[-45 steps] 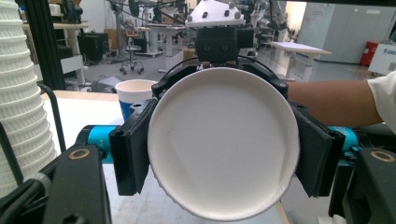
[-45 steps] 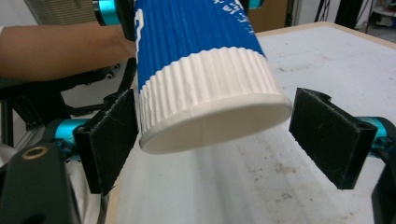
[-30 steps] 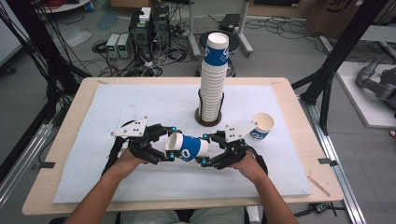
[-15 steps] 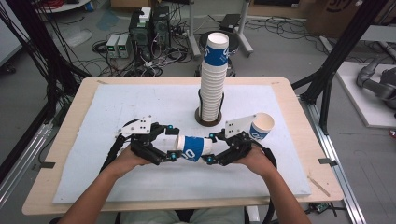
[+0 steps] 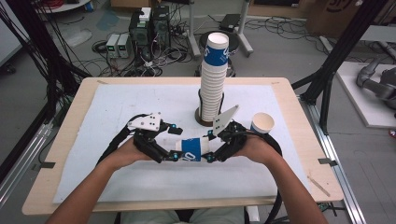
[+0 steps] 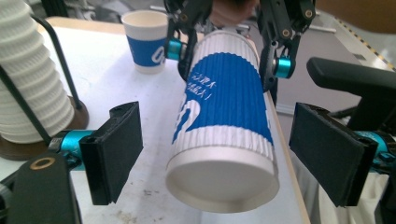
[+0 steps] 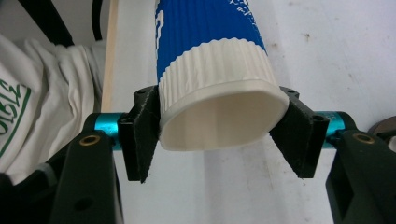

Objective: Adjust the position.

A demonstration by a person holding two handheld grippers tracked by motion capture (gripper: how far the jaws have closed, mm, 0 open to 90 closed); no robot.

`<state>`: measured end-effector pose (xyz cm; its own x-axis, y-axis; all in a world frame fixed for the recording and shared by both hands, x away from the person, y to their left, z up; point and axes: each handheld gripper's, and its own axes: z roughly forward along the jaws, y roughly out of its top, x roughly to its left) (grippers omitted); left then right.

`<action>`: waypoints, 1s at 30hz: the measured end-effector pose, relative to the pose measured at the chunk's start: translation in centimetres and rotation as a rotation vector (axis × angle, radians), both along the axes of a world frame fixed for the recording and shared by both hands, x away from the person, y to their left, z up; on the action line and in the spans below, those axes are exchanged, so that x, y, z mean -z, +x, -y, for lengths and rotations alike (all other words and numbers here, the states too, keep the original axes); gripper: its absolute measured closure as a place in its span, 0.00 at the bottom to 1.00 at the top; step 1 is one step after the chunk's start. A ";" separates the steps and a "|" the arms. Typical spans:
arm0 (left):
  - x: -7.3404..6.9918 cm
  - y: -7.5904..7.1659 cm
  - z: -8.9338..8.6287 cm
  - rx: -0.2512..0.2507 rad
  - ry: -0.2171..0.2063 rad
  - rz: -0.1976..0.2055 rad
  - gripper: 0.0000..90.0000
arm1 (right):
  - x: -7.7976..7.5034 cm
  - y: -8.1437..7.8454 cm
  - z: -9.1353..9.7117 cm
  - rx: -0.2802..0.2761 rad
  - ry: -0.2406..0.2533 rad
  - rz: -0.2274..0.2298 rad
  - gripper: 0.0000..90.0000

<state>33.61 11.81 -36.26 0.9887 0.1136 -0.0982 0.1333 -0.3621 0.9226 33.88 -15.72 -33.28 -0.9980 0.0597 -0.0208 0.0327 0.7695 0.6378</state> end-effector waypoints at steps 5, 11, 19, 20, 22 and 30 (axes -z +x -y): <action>0.4 0.2 0.7 0.015 0.055 -0.017 0.19 | -0.7 0.1 -1.0 -0.028 -0.050 0.010 0.41; 0.8 0.3 1.1 0.056 0.085 -0.023 0.23 | -1.2 0.0 -2.0 -0.053 -0.094 0.016 0.41; 1.0 0.3 1.2 0.096 0.117 -0.026 0.35 | -1.7 -0.2 -2.5 -0.071 -0.121 0.024 0.42; 1.0 0.3 1.2 0.099 0.120 -0.023 0.36 | -1.7 -0.2 -2.6 -0.072 -0.122 0.027 0.42; 1.1 0.3 1.3 0.099 0.120 -0.025 0.36 | -1.7 -0.2 -2.6 -0.075 -0.126 0.028 0.42; 1.7 0.1 0.8 0.084 0.041 -0.028 0.36 | -1.6 0.0 -2.2 -0.048 -0.068 -0.001 0.32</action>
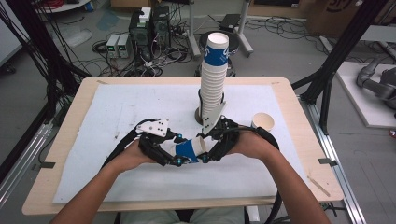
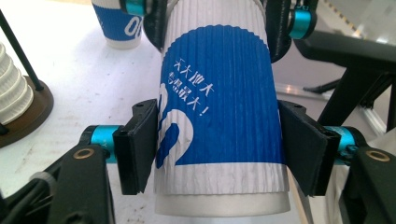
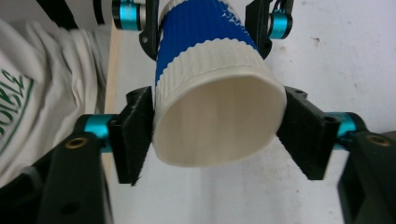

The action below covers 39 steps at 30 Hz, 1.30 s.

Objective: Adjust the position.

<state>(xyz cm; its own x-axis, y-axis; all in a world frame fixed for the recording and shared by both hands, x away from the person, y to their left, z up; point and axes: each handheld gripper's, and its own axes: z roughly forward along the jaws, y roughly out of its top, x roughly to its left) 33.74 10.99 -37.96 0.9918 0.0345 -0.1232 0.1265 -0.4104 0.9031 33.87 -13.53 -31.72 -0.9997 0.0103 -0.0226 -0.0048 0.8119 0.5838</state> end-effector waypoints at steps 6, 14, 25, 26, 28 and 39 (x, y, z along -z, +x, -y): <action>0.4 -0.1 -0.9 -0.025 -0.083 0.010 0.35 | 0.1 0.2 1.2 0.042 0.200 -0.050 0.22; 0.9 -0.4 -2.1 -0.060 -0.208 0.025 0.35 | 1.6 0.2 3.5 0.134 0.403 -0.072 0.22; 1.2 -0.8 -1.7 -0.046 -0.285 0.047 0.35 | 4.0 -0.2 3.3 0.128 0.518 -0.138 0.22; 1.2 -0.8 -1.8 -0.045 -0.286 0.050 0.35 | 4.1 -0.3 3.3 0.127 0.530 -0.148 0.22; 1.3 -0.8 -1.8 -0.049 -0.299 0.049 0.35 | 4.3 -0.4 3.3 0.123 0.552 -0.148 0.21; 1.5 -0.8 -1.8 -0.052 -0.323 0.046 0.35 | 4.7 -0.3 3.5 0.125 0.621 -0.144 0.28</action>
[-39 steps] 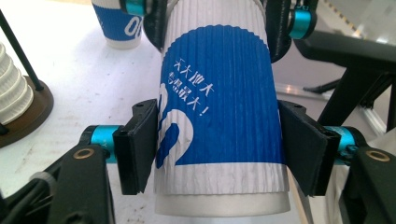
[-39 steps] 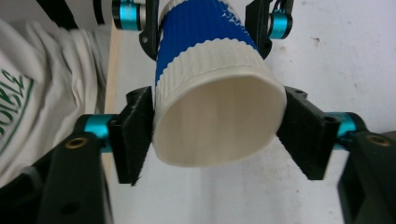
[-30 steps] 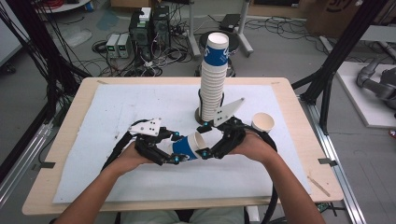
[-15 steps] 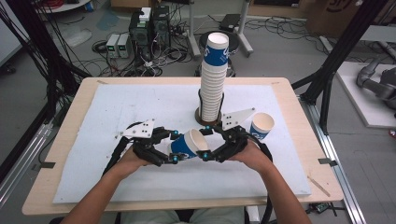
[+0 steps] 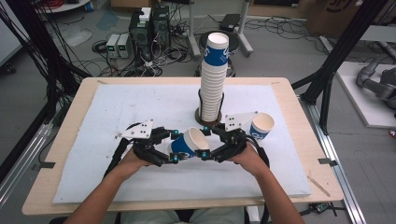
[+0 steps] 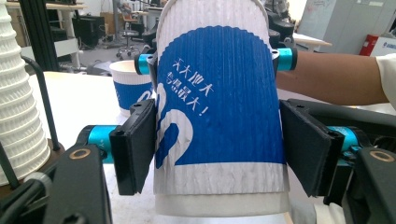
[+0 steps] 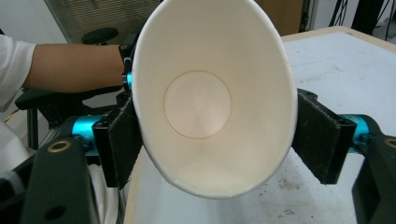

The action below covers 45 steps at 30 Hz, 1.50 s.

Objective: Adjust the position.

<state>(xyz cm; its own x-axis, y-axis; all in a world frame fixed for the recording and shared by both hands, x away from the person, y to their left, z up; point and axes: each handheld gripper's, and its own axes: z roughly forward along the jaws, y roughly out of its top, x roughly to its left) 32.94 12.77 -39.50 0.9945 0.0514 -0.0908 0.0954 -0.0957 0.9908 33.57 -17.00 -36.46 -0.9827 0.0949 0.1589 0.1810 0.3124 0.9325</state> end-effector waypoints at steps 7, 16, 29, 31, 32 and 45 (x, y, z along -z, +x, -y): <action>0.1 0.0 0.1 -0.001 0.015 0.003 0.37 | -0.1 -0.1 0.1 -0.007 -0.015 0.015 0.35; 0.5 -0.2 0.6 -0.025 0.063 -0.030 0.33 | -0.4 0.0 0.1 -0.021 -0.071 0.017 0.40; -1.0 0.0 1.0 -0.048 0.154 -0.012 0.19 | -3.7 0.3 -0.9 -0.047 -0.319 0.102 0.40; -0.9 0.0 1.1 -0.049 0.162 -0.008 0.19 | -4.1 0.4 -1.3 -0.053 -0.348 0.110 0.40; -0.9 0.0 1.1 -0.047 0.168 -0.009 0.19 | -4.3 0.4 -1.5 -0.053 -0.370 0.117 0.40; -0.3 0.3 1.5 -0.038 0.218 -0.010 0.27 | -5.2 0.6 -3.6 -0.105 -0.504 0.150 0.40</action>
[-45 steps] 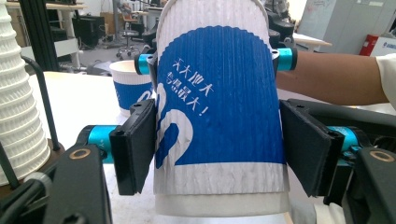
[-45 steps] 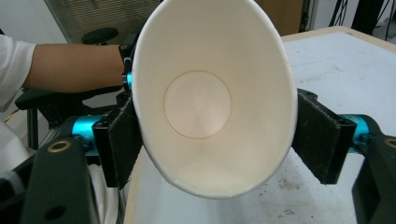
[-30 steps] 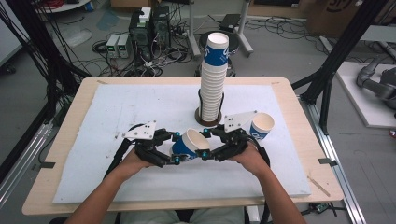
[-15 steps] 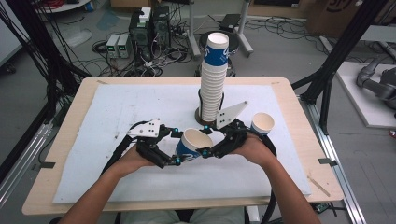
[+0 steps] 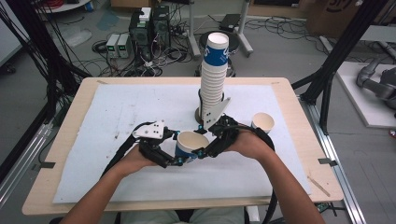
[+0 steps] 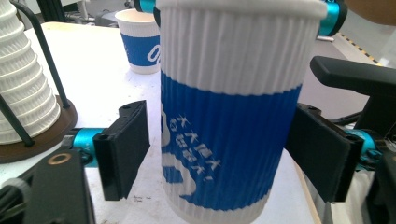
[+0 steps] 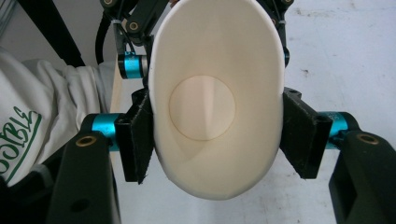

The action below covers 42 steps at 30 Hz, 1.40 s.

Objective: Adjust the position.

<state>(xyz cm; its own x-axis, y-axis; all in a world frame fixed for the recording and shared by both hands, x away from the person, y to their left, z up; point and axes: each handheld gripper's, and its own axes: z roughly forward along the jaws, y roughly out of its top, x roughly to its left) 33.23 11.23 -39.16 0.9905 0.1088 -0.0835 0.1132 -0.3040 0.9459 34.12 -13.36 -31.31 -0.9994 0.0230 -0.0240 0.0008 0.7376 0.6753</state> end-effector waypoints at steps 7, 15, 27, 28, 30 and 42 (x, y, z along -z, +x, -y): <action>0.0 0.0 0.0 0.029 0.012 0.002 0.35 | 0.2 0.0 -0.3 -0.007 -0.022 0.000 0.40; 0.1 -0.1 -0.3 0.025 -0.038 -0.001 0.36 | 0.1 0.0 -0.2 0.002 0.003 -0.003 0.35; 0.1 0.1 -2.5 -0.083 -0.112 0.003 0.34 | 1.0 0.2 2.8 0.132 0.245 -0.039 0.22; 0.1 0.2 -2.6 -0.087 -0.116 0.002 0.34 | 1.1 0.1 3.1 0.151 0.265 -0.042 0.22; 0.1 0.2 -2.9 -0.102 -0.121 0.013 0.34 | 1.4 0.0 3.8 0.185 0.295 -0.038 0.22; -0.3 0.0 -5.4 -0.244 -0.179 0.077 0.34 | 3.8 -1.1 7.9 0.343 0.427 0.034 0.21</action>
